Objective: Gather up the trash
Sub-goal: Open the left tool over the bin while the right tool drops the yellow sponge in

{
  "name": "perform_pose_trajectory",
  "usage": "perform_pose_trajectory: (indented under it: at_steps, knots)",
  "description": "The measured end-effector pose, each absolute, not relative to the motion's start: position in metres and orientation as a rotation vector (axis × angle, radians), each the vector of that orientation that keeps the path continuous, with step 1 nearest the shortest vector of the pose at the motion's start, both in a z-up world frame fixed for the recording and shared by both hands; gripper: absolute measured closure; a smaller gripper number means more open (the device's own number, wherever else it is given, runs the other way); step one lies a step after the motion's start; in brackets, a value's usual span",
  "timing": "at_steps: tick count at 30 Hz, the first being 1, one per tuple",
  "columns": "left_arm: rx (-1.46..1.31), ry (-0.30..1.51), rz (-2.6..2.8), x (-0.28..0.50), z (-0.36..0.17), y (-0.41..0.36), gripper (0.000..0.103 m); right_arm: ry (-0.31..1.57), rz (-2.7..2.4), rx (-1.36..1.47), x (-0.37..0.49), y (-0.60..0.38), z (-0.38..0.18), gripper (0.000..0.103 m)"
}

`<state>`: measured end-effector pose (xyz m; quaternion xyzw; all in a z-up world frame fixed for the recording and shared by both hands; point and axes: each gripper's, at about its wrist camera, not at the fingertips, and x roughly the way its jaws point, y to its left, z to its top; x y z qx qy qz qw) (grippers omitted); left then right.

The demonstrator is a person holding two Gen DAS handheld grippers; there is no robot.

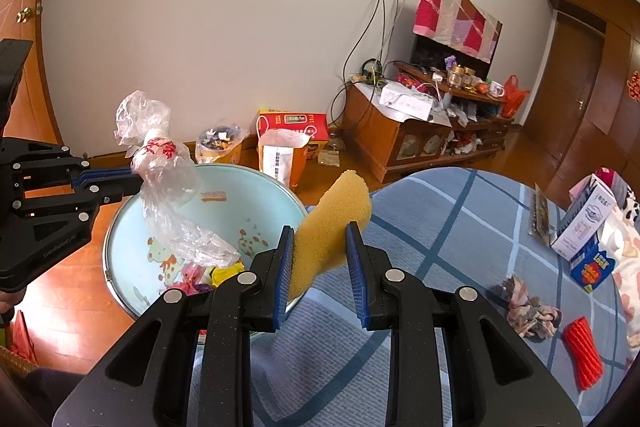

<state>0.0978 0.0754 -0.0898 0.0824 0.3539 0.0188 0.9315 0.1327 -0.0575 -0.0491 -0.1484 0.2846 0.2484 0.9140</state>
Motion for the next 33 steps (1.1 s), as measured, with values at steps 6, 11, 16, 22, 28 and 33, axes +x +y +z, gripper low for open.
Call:
perform_pose_trajectory:
  at_steps: [6, 11, 16, 22, 28, 33]
  knots:
    - [0.166, 0.727, 0.048, 0.098, -0.091, 0.080, 0.099, 0.587, 0.522, -0.317, 0.131, -0.052, -0.050, 0.076]
    - [0.163, 0.726, 0.055, 0.098, -0.091, 0.083, 0.099, 0.587, 0.526, -0.319, 0.131, -0.049, -0.050, 0.076]
    - [0.165, 0.726, 0.059, 0.098, -0.091, 0.083, 0.099, 0.585, 0.533, -0.323, 0.130, -0.045, -0.050, 0.076]
    - [0.162, 0.726, 0.064, 0.097, -0.091, 0.085, 0.099, 0.583, 0.542, -0.328, 0.129, -0.042, -0.050, 0.076]
    - [0.158, 0.727, 0.065, 0.097, -0.092, 0.086, 0.099, 0.585, 0.546, -0.330, 0.129, -0.040, -0.050, 0.076]
    - [0.159, 0.726, 0.064, 0.097, -0.092, 0.086, 0.099, 0.585, 0.551, -0.334, 0.128, -0.038, -0.050, 0.076]
